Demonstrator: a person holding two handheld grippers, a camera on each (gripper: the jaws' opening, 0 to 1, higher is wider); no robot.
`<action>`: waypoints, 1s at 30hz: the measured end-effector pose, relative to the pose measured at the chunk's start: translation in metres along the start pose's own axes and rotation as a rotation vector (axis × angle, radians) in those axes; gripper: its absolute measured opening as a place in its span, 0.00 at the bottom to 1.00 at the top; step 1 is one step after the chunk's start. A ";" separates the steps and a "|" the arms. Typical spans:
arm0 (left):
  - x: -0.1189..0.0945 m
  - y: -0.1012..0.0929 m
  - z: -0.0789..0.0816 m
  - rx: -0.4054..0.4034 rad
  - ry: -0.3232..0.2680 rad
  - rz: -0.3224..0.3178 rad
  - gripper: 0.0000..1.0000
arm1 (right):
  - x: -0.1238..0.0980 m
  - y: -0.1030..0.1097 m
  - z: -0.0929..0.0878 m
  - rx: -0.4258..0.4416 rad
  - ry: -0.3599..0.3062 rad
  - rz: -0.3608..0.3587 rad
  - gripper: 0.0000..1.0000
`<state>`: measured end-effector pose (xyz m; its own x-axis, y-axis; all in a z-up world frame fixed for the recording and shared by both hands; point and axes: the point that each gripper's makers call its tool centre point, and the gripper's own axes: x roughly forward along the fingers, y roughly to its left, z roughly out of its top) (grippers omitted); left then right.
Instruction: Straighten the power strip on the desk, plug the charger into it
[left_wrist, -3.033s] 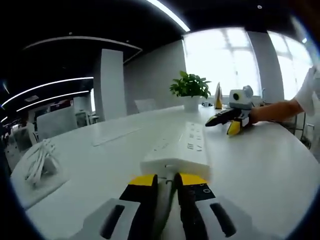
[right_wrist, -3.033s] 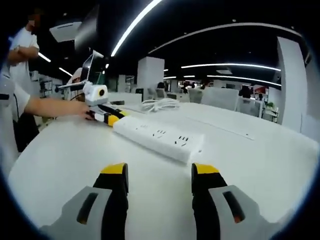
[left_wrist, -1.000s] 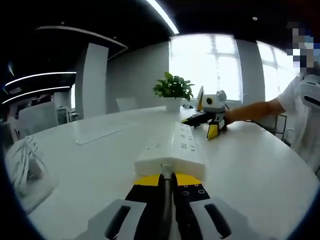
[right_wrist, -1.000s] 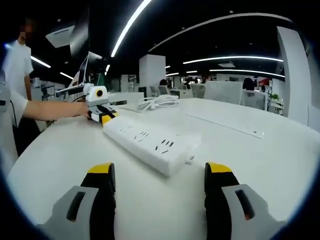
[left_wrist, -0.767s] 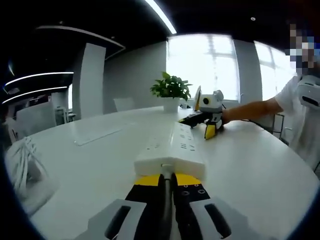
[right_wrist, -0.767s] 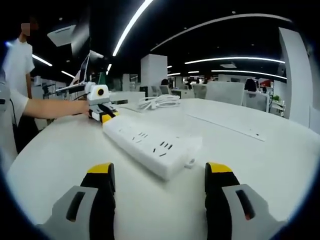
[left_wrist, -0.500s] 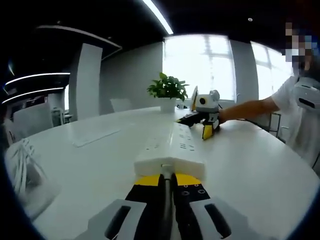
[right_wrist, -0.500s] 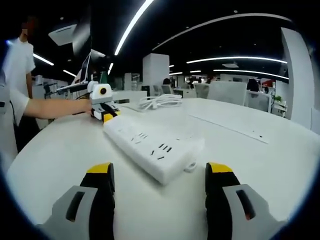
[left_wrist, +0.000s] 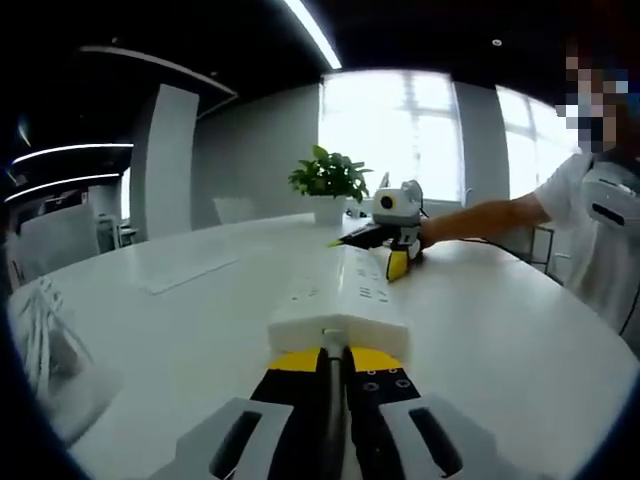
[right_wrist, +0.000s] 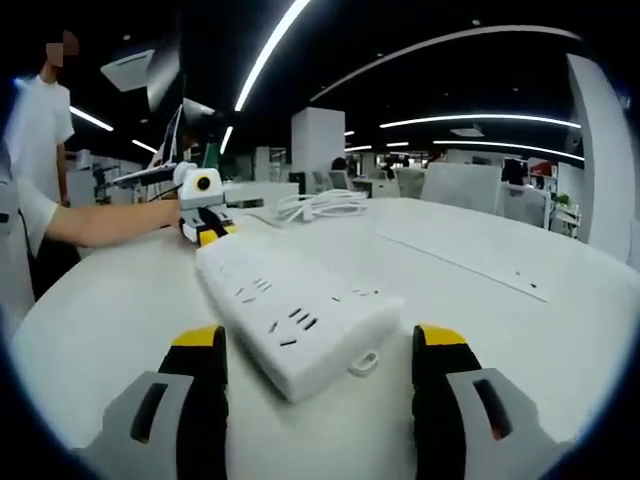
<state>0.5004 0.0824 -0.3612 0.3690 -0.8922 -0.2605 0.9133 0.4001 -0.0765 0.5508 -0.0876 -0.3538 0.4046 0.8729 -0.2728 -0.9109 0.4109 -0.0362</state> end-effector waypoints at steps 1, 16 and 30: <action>0.000 -0.002 0.000 -0.001 0.000 -0.002 0.10 | 0.000 0.000 0.000 -0.001 -0.001 0.002 0.74; 0.001 -0.006 0.000 -0.016 0.001 -0.015 0.10 | 0.012 0.007 0.002 -0.023 -0.016 0.064 0.74; 0.003 -0.008 0.000 -0.041 0.001 -0.016 0.10 | 0.023 0.012 0.005 -0.037 -0.042 0.133 0.81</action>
<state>0.4943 0.0770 -0.3616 0.3538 -0.8985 -0.2597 0.9114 0.3936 -0.1200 0.5495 -0.0606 -0.3555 0.2819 0.9296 -0.2375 -0.9589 0.2810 -0.0383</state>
